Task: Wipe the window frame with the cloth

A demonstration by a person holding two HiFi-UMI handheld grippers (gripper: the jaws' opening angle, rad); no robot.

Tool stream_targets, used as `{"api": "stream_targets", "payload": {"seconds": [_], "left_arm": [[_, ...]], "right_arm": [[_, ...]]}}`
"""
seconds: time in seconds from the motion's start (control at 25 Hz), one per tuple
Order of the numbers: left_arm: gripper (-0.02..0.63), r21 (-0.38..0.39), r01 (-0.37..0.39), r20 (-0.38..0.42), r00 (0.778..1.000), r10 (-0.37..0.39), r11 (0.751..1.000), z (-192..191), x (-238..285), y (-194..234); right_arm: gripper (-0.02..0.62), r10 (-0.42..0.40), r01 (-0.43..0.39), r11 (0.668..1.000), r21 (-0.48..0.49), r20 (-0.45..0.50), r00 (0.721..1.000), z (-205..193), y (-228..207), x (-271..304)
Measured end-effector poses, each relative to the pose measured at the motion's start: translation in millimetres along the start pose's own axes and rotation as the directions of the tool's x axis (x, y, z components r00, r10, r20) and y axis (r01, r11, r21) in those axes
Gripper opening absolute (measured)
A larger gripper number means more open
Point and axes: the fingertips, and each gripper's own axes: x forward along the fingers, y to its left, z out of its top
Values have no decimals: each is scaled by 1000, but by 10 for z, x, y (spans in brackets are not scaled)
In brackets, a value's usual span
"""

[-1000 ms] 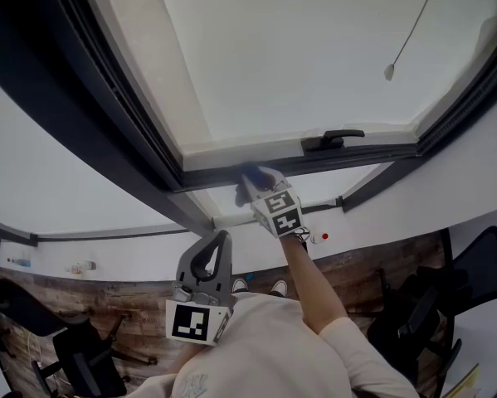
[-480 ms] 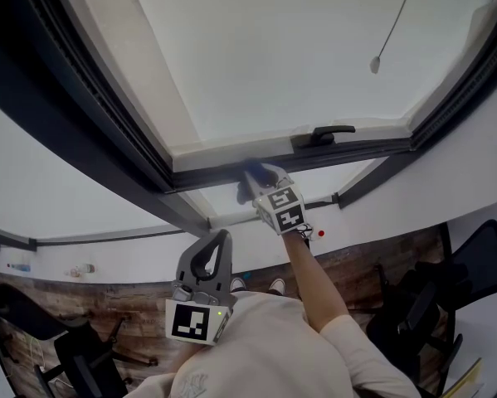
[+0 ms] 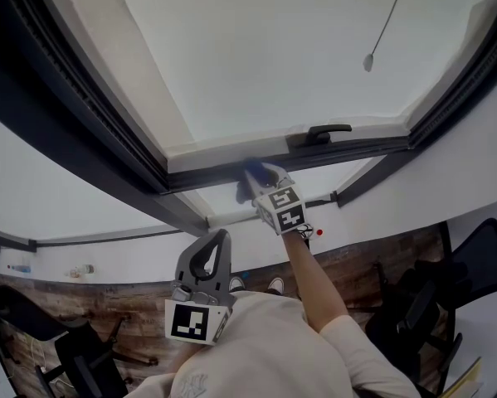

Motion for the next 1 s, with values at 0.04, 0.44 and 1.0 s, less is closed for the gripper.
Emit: {"api": "stream_targets", "payload": {"seconds": [0.04,0.44,1.0], "left_arm": [[9,0,0,1,1000,0,1000,1,7,-4],[9,-4,1,2,1000,-1,1000,-5,70,-53],[9,-13,21,-7,1000,-21,1000,-28,198,-169]], "right_arm": [[60,-2,2,1000,-2,2,1000,-1,-11,-2],[60,-20,20,1000,3,17,1000,7,-149,-72],[60,-60,59,997,40,17,998,-81,-449,-233]]}}
